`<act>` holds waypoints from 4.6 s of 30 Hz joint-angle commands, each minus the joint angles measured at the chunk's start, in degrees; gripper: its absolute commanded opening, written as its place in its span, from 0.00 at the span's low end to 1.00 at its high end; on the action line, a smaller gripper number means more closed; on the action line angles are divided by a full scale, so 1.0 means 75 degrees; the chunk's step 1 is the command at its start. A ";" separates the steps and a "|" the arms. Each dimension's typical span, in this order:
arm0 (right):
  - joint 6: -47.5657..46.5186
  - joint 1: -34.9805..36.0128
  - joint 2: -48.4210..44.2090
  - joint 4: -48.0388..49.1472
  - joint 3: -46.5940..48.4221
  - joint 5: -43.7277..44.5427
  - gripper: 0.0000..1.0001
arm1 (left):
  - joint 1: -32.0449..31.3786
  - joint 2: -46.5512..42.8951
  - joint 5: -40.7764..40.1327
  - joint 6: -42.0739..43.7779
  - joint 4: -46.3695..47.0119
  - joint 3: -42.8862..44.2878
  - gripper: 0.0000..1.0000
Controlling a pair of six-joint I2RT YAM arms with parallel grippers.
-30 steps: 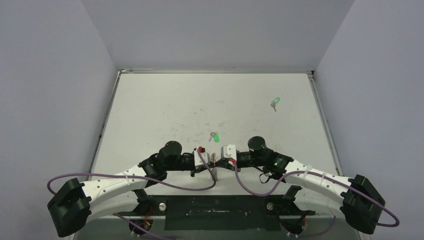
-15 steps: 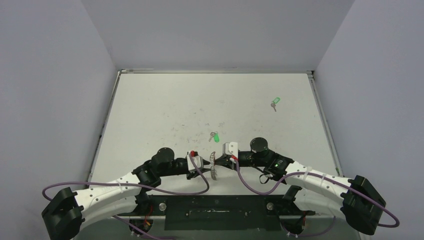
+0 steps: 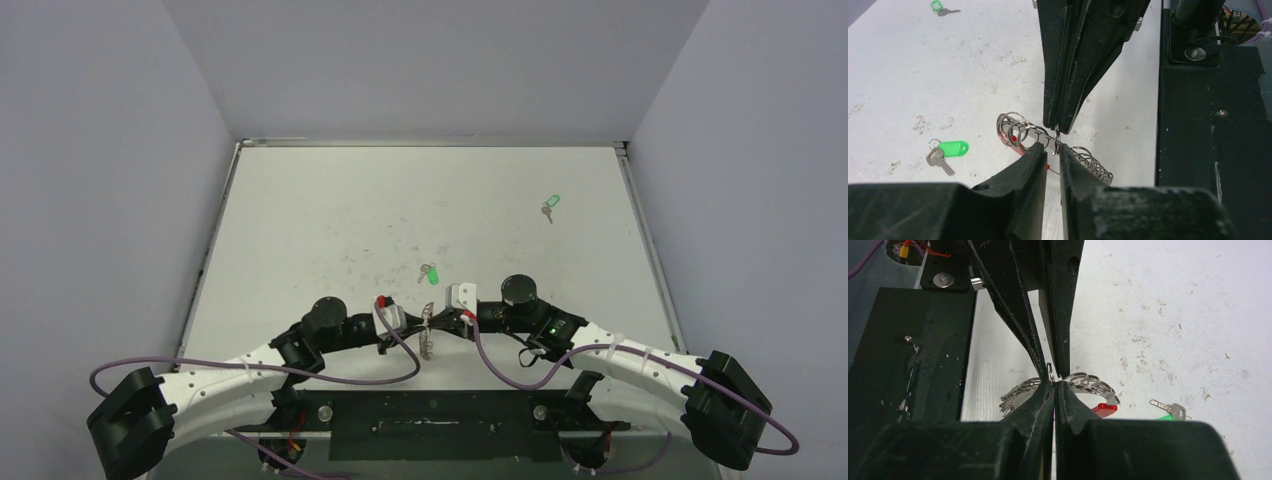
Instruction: Put the keys on the keyring
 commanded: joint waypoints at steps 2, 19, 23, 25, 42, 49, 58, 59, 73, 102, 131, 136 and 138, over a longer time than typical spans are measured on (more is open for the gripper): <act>0.0070 0.0071 -0.0181 0.0573 0.0039 -0.0075 0.00 | -0.0082 0.0245 0.0095 -0.0148 0.0857 0.0133 0.10; 0.0111 0.0062 -0.0114 0.0323 0.0191 -0.0058 0.20 | -0.0101 0.0041 -0.0239 -0.0301 0.0772 0.0074 0.00; 0.0344 0.0049 -0.0332 0.0540 0.0171 0.0124 0.43 | -0.0101 -0.0183 -0.0536 -0.0449 0.0322 0.0127 0.00; 0.0529 0.0049 -0.0481 0.0717 0.0156 0.0290 0.63 | -0.0101 -0.0326 -0.0716 -0.0519 0.0120 0.0146 0.00; 0.3989 -0.2287 0.0220 -0.0144 0.1692 0.3360 1.00 | -0.0105 -0.1800 -0.1727 -0.0897 -0.2057 0.0271 0.00; 0.4691 -0.3756 0.1981 -0.2162 0.3481 0.4936 1.00 | -0.0121 -0.2026 -0.1722 -0.1082 -0.2121 0.0131 0.00; 0.5317 -0.5190 0.4831 -0.4246 0.5771 0.8104 0.99 | -0.0139 -0.1965 -0.1681 -0.1122 -0.1982 0.0029 0.00; 0.5243 -0.5206 0.5229 -0.4496 0.6126 0.8597 0.99 | -0.0141 -0.1954 -0.1689 -0.1126 -0.1960 0.0015 0.00; 0.4704 -0.5307 0.8704 -0.5982 0.9168 0.9598 0.80 | -0.0136 -0.1562 -0.1698 -0.1049 -0.1853 0.0022 0.00; 0.4970 -0.6232 1.0008 -0.6514 1.0109 0.7004 0.40 | -0.0137 -0.1802 -0.1709 -0.1070 -0.1756 -0.0083 0.00; 0.5604 -0.3941 0.5624 -0.5484 0.3972 0.3308 0.16 | -0.0161 -0.1841 -0.1791 -0.0900 -0.1851 0.0076 0.00; 0.5295 -0.3625 0.4585 -0.6111 0.4171 0.3877 0.36 | -0.0159 -0.1845 -0.1815 -0.0885 -0.1860 0.0082 0.00; 0.5274 -0.3605 0.4270 -0.6205 0.4117 0.3946 0.47 | -0.0167 -0.1835 -0.1811 -0.0888 -0.1824 0.0070 0.00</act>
